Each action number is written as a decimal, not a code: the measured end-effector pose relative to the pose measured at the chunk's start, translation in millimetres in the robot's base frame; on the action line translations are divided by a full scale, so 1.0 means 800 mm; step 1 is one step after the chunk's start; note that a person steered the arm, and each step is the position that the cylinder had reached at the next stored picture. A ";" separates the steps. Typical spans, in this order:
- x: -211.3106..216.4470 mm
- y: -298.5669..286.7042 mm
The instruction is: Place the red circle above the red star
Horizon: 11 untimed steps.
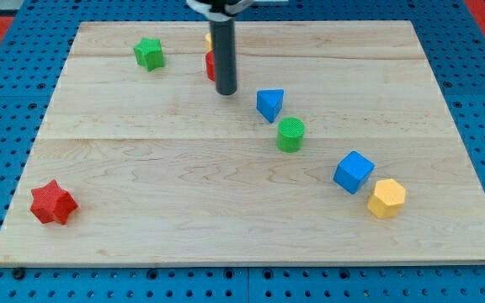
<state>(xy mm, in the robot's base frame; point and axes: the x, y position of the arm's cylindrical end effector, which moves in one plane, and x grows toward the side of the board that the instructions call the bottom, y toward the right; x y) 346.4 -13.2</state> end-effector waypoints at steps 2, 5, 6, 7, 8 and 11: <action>-0.059 0.043; -0.081 -0.029; -0.071 -0.031; -0.058 -0.042; -0.058 -0.071; -0.024 -0.136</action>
<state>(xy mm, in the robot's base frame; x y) 327.4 -122.0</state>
